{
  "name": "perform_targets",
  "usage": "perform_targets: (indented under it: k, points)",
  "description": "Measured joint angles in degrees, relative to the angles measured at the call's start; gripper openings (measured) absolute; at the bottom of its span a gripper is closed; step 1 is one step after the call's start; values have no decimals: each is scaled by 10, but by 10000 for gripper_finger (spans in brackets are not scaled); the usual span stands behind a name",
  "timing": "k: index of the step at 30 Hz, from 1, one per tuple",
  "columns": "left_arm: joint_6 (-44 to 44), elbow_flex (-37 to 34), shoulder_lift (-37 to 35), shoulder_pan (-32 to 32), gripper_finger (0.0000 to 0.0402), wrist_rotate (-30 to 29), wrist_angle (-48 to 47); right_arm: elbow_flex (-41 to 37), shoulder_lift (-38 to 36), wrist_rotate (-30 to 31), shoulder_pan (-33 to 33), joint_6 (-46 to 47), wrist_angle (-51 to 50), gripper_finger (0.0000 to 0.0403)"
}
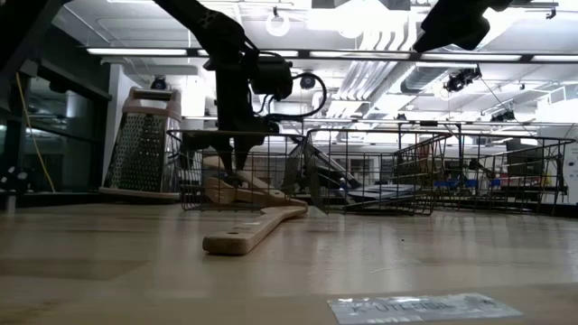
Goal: Pick & Place Kitchen Items
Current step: Put the wooden serving fork into the left mesh basket, then put the wooden serving spoon into the left mesh basket
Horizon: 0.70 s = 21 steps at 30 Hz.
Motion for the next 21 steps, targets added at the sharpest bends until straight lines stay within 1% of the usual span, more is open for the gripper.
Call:
perform_targets:
  k: [1, 2, 7, 10, 13, 17, 21]
  points:
    - [-2, 0, 2, 0, 75, 0, 3, 0, 0, 0, 0, 0, 0, 195]
    - [-2, 0, 3, 0, 87, 2, 4, 0, 0, 0, 0, 0, 0, 195]
    - [-9, 0, 2, 0, 182, -1, 2, 0, 0, -1, 0, 0, 0, 195]
    - [-22, 0, 2, 0, 217, -20, 2, 0, 0, -2, 0, 5, 0, 195]
    - [-36, 0, 2, 0, 233, -33, 2, 0, 0, -2, 0, 7, 0, 195]
    - [-59, 13, -1, -1, 237, -48, -11, 0, 0, -2, 0, 9, 0, 195]
    - [-109, 50, -2, 0, 238, -60, -64, 0, 0, -2, 0, 10, 0, 195]
